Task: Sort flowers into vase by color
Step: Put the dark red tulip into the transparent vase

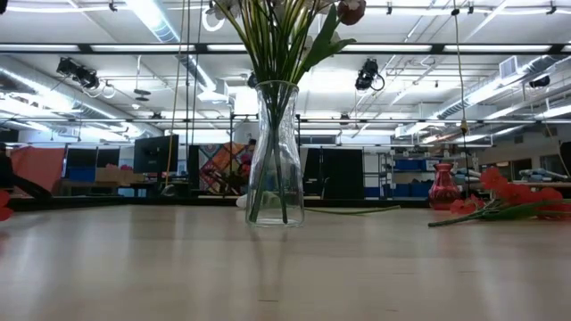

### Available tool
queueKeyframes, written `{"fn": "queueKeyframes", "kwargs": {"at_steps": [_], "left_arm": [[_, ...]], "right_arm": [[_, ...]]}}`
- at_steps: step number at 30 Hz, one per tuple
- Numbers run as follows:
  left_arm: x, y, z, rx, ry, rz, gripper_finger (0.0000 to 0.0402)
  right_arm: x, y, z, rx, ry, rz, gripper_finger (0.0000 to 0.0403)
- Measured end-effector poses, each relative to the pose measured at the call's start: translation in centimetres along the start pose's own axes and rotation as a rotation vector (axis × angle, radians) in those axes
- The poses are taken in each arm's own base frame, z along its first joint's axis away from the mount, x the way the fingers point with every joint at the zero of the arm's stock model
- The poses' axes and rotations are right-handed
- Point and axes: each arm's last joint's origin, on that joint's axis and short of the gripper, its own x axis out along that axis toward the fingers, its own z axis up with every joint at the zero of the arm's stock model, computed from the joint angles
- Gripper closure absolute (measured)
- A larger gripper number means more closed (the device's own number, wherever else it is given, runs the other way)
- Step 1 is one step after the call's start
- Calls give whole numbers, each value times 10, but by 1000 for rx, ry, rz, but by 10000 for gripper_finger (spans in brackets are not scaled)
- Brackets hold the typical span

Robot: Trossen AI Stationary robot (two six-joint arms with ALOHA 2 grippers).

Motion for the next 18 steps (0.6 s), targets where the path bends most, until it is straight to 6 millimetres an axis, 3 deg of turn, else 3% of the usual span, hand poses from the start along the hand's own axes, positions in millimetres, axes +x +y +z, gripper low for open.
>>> {"fn": "queueKeyframes", "kwargs": {"at_steps": [13, 18], "left_arm": [[5, -5, 4, 62, -90, -81, 230], [6, -3, 5, 75, -96, -65, 294]], "right_arm": [[3, -8, 9, 31, 9, 96, 401], [4, -10, 9, 73, 16, 88, 397]]}}
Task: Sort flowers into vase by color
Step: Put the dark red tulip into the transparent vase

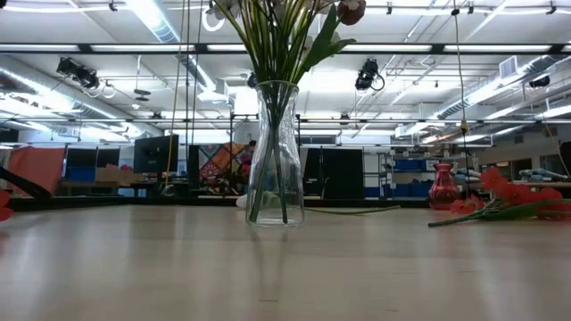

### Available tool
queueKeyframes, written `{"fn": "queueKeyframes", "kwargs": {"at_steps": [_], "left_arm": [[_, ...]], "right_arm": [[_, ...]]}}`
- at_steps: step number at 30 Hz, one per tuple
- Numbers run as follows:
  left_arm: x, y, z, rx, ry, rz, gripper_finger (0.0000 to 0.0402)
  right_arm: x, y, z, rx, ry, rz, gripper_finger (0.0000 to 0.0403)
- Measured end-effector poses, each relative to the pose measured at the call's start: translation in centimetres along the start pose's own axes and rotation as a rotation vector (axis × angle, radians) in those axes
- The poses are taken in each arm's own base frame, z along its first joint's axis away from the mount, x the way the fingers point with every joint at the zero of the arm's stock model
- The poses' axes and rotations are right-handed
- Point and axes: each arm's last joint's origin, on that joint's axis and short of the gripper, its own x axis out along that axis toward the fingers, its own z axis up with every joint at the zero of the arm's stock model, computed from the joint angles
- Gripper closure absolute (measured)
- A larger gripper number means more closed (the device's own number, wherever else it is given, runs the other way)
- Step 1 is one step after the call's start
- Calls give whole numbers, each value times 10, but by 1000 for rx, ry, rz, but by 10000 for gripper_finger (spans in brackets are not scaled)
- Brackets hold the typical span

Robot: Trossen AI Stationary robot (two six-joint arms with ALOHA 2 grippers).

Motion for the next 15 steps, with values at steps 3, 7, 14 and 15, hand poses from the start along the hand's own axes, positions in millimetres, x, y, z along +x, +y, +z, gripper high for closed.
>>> {"fn": "queueKeyframes", "kwargs": {"at_steps": [3, 7, 14, 15], "left_arm": [[0, 0, 0, 1, 1, 7, 365], [0, 0, -3, 37, 29, 9, 389], [5, -8, 3, 197, 149, 136, 398], [7, -8, 6, 221, 163, 172, 398]], "right_arm": [[0, -3, -1, 33, 4, -38, 379], [0, -8, -4, 60, 31, -113, 337], [-27, -9, -1, 93, 247, -307, 294], [-34, -7, 0, 92, 274, -344, 293]]}}
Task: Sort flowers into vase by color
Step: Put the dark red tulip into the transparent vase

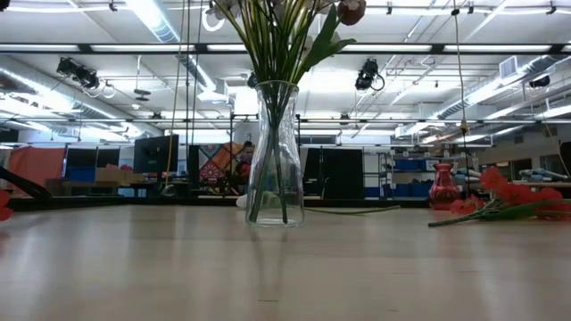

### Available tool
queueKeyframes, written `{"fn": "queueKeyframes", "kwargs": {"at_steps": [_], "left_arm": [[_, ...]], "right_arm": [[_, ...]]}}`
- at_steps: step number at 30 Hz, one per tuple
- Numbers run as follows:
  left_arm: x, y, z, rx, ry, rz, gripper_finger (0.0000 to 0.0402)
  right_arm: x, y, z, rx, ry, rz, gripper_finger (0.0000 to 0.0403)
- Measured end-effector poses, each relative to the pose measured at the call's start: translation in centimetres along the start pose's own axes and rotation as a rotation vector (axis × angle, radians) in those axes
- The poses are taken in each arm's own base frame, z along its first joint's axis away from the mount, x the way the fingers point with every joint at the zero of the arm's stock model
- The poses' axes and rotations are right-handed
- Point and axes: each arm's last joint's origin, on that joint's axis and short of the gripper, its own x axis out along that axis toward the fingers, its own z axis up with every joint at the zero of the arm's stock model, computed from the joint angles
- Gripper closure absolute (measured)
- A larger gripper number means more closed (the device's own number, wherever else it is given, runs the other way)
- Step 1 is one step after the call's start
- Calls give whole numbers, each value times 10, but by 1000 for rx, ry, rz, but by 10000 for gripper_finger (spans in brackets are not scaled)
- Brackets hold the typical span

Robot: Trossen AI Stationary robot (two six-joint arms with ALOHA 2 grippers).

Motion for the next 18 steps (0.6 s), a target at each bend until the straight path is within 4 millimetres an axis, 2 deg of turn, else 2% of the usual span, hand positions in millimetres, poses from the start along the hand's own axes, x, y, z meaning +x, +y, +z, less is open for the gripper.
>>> {"fn": "queueKeyframes", "kwargs": {"at_steps": [3, 12, 18], "left_arm": [[8, 5, 11, 51, -1, 112, 398], [49, 28, 4, 111, 51, 271, 398], [76, 39, 24, 207, 159, 350, 398]], "right_arm": [[-27, 3, 0, -25, 48, -92, 295], [-130, 13, -1, -56, -56, -396, 298], [-173, 6, -9, -63, -40, -507, 298]]}}
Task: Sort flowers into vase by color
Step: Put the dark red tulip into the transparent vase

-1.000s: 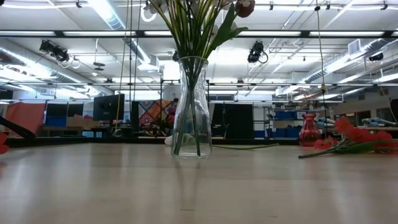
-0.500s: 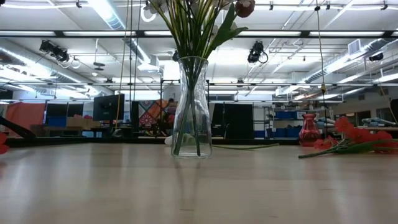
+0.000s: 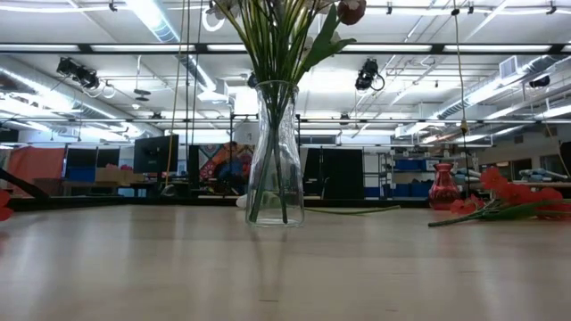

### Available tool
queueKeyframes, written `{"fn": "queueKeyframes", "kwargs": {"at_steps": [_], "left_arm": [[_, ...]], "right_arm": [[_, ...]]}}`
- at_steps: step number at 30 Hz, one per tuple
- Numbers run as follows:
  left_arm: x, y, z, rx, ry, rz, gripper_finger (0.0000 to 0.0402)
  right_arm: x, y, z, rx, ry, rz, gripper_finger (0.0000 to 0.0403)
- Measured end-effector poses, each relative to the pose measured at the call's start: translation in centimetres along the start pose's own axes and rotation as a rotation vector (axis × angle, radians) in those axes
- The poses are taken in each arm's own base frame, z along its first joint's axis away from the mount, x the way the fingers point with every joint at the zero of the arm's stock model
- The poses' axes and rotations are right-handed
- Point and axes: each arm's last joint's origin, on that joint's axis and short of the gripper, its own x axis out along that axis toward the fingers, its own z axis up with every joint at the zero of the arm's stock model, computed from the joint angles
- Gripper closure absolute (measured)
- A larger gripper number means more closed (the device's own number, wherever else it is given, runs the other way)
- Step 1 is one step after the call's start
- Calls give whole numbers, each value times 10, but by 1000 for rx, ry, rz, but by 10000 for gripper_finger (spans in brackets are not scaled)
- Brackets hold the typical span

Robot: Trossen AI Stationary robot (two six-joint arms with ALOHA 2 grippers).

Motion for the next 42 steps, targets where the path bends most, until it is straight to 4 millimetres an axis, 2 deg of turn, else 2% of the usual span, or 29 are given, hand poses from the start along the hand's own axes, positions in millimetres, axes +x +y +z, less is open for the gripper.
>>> {"fn": "queueKeyframes", "kwargs": {"at_steps": [6, 10, 16, 21, 30, 35, 42], "left_arm": [[17, 5, 24, 49, 74, 47, 397], [13, 8, 40, 10, 75, 45, 397], [10, 10, 47, -47, 121, 47, 397], [12, 9, 35, -62, 169, 52, 397], [36, -4, 6, -27, 271, 69, 397], [43, -7, -2, -104, 292, 91, 391], [42, -5, -4, -208, 298, 166, 356]], "right_arm": [[-14, -16, -4, -33, 17, -71, 298], [-18, -21, -6, -62, 31, -94, 298], [-19, -26, -8, -102, 50, -126, 298], [-19, -27, -8, -120, 56, -135, 298], [-19, -27, -9, -113, 82, -122, 298], [-19, -26, -10, -89, 122, -109, 298], [-16, -28, -15, -47, 153, -121, 298]]}}
